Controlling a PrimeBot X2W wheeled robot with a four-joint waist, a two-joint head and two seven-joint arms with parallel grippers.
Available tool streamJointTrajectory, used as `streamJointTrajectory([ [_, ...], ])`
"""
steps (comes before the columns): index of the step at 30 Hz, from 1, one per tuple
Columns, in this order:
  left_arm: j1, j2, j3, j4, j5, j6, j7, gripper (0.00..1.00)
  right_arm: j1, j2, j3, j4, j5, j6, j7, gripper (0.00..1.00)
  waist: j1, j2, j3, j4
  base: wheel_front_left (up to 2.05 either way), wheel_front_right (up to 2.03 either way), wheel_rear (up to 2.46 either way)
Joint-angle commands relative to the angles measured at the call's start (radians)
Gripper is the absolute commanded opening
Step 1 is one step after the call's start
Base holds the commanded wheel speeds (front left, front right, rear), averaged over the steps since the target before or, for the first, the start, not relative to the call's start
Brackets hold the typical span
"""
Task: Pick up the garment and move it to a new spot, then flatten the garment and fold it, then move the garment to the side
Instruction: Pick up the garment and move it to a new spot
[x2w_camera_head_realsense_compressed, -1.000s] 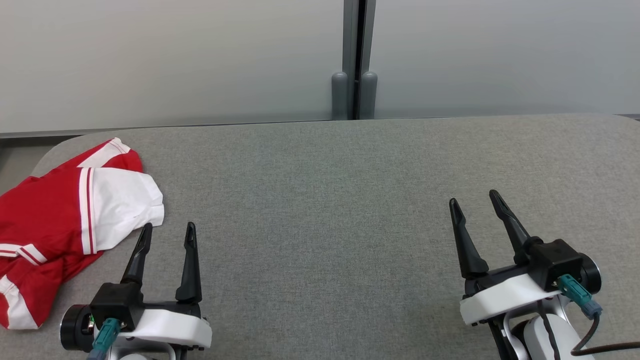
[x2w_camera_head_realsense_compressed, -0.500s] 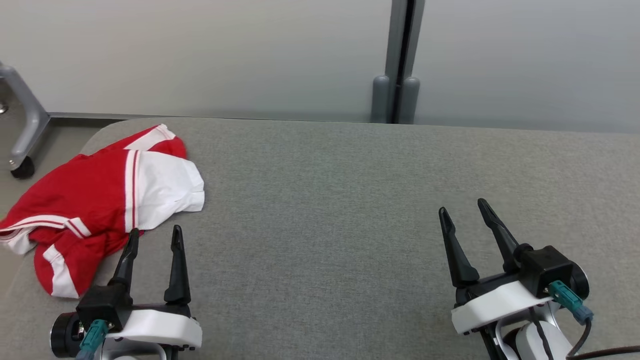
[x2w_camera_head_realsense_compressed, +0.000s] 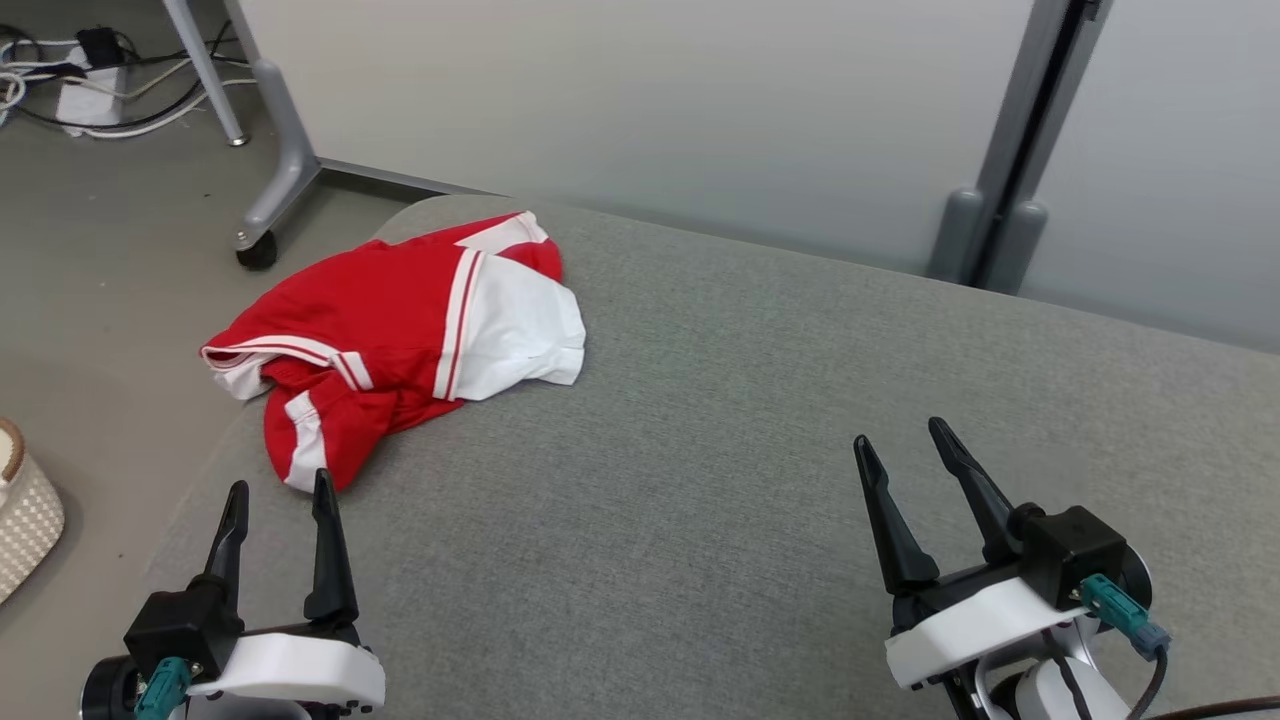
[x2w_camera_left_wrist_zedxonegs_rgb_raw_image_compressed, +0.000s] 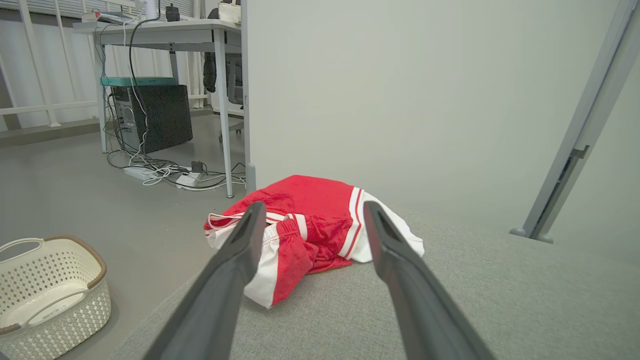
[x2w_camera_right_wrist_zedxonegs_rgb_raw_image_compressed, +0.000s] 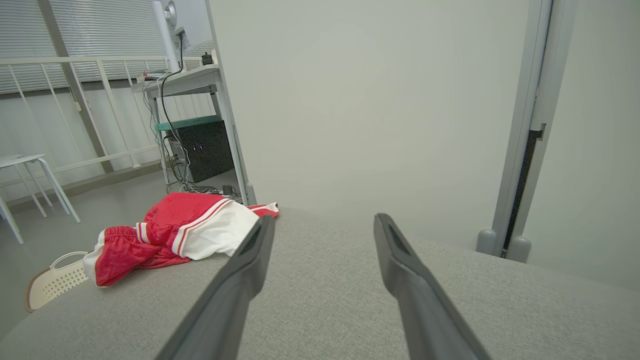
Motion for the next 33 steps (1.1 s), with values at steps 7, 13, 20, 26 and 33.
streamJointTrajectory([
  [7, 0.016, 0.004, 0.019, 0.003, -0.014, 0.003, 0.000, 1.00, 0.010, -0.001, -0.006, -0.003, 0.013, 0.002, -0.005, 1.00, 0.0000, -0.0001, -0.006, 0.100, 0.00, 0.00, 0.00],
  [13, 0.008, 0.004, 0.025, 0.013, -0.026, 0.000, 0.000, 1.00, -0.002, 0.001, 0.000, -0.003, 0.016, 0.002, -0.005, 1.00, 0.0000, -0.0001, -0.001, 0.113, 0.00, 0.00, 0.00],
  [20, -0.042, 0.019, 0.015, 0.025, -0.081, -0.033, 0.100, 1.00, -0.019, -0.001, -0.001, -0.006, 0.025, 0.002, -0.005, 1.00, 0.0000, -0.0001, 0.023, 0.077, 0.00, 0.00, 0.00],
  [26, -0.137, 0.086, 0.038, -0.033, -0.135, -0.060, 0.272, 1.00, -0.039, -0.011, -0.002, -0.017, 0.015, 0.002, -0.005, 1.00, 0.0000, -0.0001, 0.061, 0.029, 0.00, 0.00, 0.00],
  [33, -0.299, 0.198, 0.080, -0.003, -0.214, -0.088, 0.515, 1.00, -0.084, -0.028, -0.001, -0.039, 0.010, 0.002, -0.005, 1.00, 0.0000, -0.0001, 0.140, -0.044, 0.00, 0.00, 0.00],
])
